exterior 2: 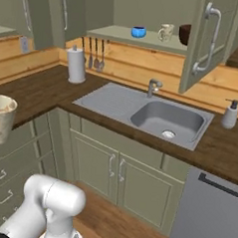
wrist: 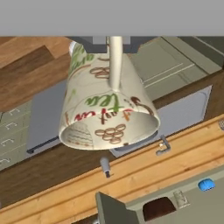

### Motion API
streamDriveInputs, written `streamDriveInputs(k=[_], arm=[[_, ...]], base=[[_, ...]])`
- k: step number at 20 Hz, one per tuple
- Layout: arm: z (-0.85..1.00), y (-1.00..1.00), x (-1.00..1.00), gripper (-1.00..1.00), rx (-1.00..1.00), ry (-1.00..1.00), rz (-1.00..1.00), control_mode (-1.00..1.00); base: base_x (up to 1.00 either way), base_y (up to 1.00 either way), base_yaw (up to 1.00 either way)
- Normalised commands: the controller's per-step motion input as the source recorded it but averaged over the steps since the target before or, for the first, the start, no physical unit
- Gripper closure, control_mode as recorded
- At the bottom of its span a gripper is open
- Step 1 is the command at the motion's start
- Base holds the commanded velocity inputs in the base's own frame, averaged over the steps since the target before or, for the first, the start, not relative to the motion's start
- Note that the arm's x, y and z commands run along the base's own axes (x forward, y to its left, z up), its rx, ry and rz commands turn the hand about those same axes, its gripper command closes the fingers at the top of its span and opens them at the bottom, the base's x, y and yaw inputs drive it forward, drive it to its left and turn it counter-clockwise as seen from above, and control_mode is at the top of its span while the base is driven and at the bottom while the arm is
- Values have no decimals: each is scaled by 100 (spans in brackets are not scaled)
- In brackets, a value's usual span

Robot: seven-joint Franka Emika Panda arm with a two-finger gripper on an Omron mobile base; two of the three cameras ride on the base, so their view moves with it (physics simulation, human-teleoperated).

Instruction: Gather all objects into one cabinet and sort the glasses and bowls to opposite sides.

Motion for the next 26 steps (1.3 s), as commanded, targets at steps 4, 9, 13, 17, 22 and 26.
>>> streamDriveInputs(k=[4, 9, 13, 17, 22, 26], arm=[[0, 0, 0, 100, 0, 0, 0, 100], [0, 0, 0, 100, 0, 0, 0, 100], [0, 0, 0, 100, 0, 0, 0, 100], [0, 0, 0, 100, 0, 0, 0, 100], [0, 0, 0, 100, 0, 0, 0, 100], [0, 0, 0, 100, 0, 0, 0, 100]], base=[[44, -49, -16], [37, -7, -27], [15, 3, -3], [40, -1, -22], [43, -3, -22], [35, 3, 0]])
